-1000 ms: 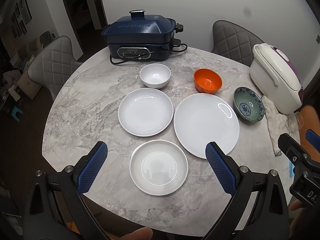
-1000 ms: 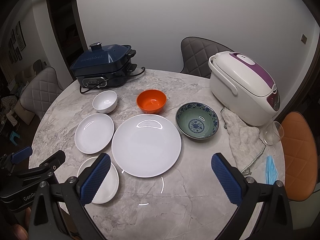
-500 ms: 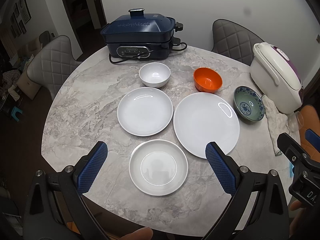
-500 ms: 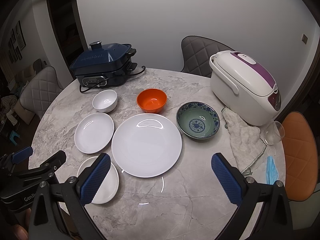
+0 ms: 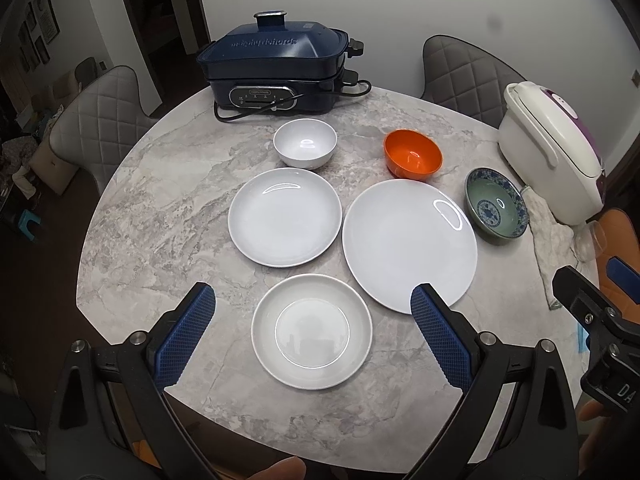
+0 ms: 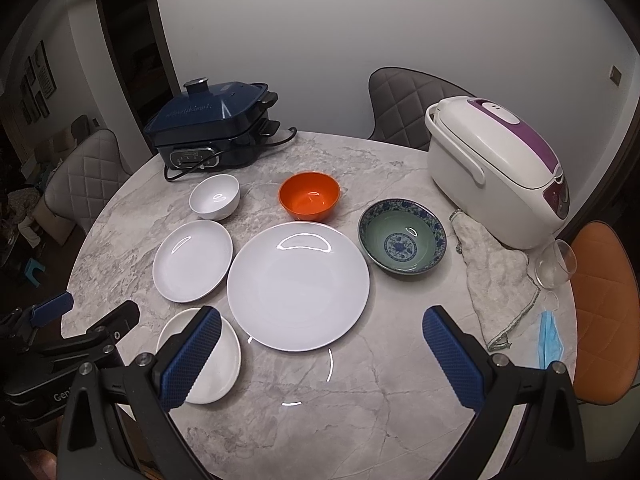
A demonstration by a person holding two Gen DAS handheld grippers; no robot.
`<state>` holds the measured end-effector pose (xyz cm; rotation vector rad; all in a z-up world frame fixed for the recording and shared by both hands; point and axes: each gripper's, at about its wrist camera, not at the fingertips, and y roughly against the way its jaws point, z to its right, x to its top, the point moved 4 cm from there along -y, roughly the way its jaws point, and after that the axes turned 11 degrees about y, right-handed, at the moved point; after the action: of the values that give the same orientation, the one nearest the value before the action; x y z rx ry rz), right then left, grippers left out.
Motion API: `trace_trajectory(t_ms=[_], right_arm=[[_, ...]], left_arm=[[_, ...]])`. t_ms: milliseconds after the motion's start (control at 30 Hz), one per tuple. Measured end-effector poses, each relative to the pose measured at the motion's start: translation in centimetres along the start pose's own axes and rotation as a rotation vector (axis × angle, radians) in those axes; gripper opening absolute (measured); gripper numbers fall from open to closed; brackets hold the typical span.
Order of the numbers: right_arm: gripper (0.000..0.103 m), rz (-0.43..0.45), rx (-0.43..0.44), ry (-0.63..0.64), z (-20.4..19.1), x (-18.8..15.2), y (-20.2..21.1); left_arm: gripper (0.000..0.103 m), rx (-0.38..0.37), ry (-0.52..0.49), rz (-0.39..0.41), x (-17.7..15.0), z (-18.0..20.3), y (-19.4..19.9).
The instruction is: Organize plates and bowls
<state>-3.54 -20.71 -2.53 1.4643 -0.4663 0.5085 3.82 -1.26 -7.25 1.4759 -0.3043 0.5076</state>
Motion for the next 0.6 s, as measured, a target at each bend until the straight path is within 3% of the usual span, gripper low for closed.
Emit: trace_trajectory(t_ms=[200,233,333,400,467,533,600], right_arm=[[0.102,0.009,0.110,-0.021,1.1,-1.2,-0.9],[0.100,-0.001,0.127,-0.036,1.7,-1.6,-1.5],[0.092,-0.052,0.224,-0.136,4.5,-3.7,-4.7],[0.092,-0.066,0.318,-0.241,7.0,-5.3,-6.9],[0.092,-0.076,0.434,-0.368,9.1,-6.9,-9.2],[0.092,-0.095,0.556,-0.485,10.3,-8.3,-11.3],[0.091,-0.106,0.582,-0.538,10.9,-9.2,-12.7]], left_arm=[[0.099,-0.038,-0.005,-0.037,-1.8,-0.5,-2.9],[0.095,-0.048,-0.004,-0.054,-2.2,-0.7,-3.7],[0.089,-0.165,0.039,-0.121,-2.6,-1.6,-6.0],[0.089,-0.251,0.052,-0.160,-2.0,-1.8,-7.6],[0.089,-0.273,0.021,-0.184,-0.5,-1.7,-9.0],[0.089,-0.318,-0.052,-0.191,1.6,-0.9,-10.4],[0.089,-0.348,-0.146,-0.214,4.0,0.4,-12.0]])
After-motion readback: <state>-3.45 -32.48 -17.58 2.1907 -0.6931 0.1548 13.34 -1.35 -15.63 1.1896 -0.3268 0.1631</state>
